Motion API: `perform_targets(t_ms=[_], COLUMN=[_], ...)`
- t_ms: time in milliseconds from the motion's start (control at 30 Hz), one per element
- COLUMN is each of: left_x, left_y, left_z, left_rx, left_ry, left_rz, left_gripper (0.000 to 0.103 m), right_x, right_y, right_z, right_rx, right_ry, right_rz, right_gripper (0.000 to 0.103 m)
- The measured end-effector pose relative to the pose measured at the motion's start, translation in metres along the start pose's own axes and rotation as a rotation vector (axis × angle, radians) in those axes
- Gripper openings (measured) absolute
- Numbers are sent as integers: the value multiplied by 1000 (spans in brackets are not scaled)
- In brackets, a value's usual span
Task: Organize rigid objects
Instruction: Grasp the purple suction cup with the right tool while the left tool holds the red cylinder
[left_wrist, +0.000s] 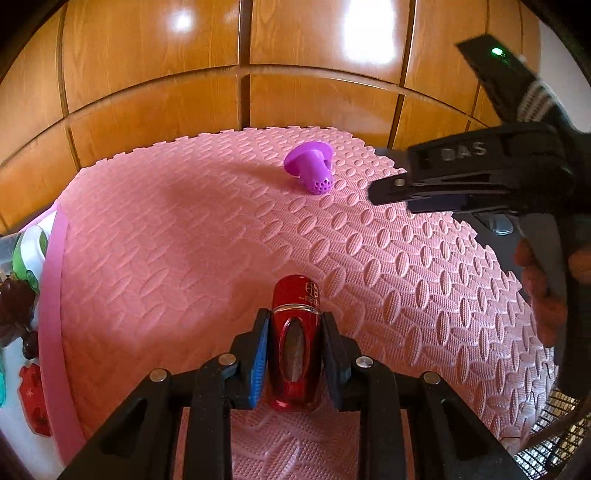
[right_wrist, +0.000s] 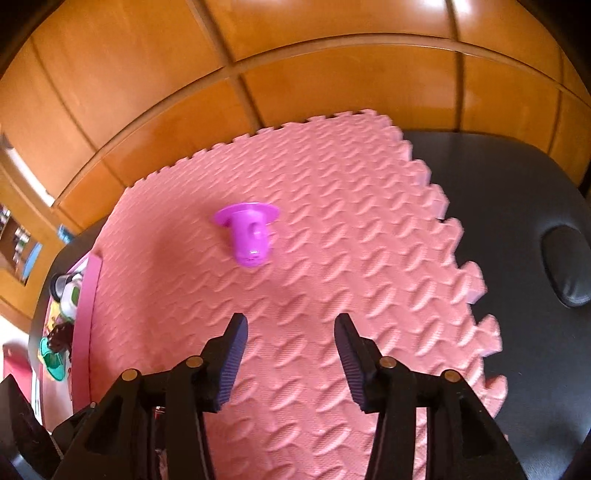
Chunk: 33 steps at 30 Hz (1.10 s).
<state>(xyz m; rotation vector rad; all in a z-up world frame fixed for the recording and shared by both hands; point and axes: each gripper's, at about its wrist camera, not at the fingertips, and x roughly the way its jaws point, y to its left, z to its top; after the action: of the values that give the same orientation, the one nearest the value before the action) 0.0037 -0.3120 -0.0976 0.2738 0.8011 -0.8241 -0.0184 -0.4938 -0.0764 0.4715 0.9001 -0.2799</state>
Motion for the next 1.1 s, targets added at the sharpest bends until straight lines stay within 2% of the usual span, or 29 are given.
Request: perform_targets(t_ms=[233,500,533,567,600,733,833,933,1100], left_x=[0,0,-1,-1,-1,-2,-3,-4,-2], left_y=[0,0,1,1,1,3,3,2,-1], left_z=[0,1,0,0,0,0,0,0,0], left_rx=[-2,-15,-16,-17,-19,-26,-29,-27,-21], left_ry=[-2,-4,-5,-5,-5,-7,-8,-9,-7], left_rz=[2,-11,-11,-12,-15,-20,-22,-19,-12], left_gripper=[27,27,27,27,27,27,27,27,27], right_x=[31,71,76,82,84,78,67,51,40], right_y=[22,39,40,40,40,49,52,54,50], right_z=[24,63,65,66,65,49,29,3,-20], right_rx=[-65,-147,-159,-169,-174,-250,-296,-320,-345], right_ry=[42,78,84,94,93,70,91,123,83], right_rz=[-17,-93,-102,-117,-125,-134,-126,-84,-82], right_gripper=[49,49,47,39,32,32,32,32,32])
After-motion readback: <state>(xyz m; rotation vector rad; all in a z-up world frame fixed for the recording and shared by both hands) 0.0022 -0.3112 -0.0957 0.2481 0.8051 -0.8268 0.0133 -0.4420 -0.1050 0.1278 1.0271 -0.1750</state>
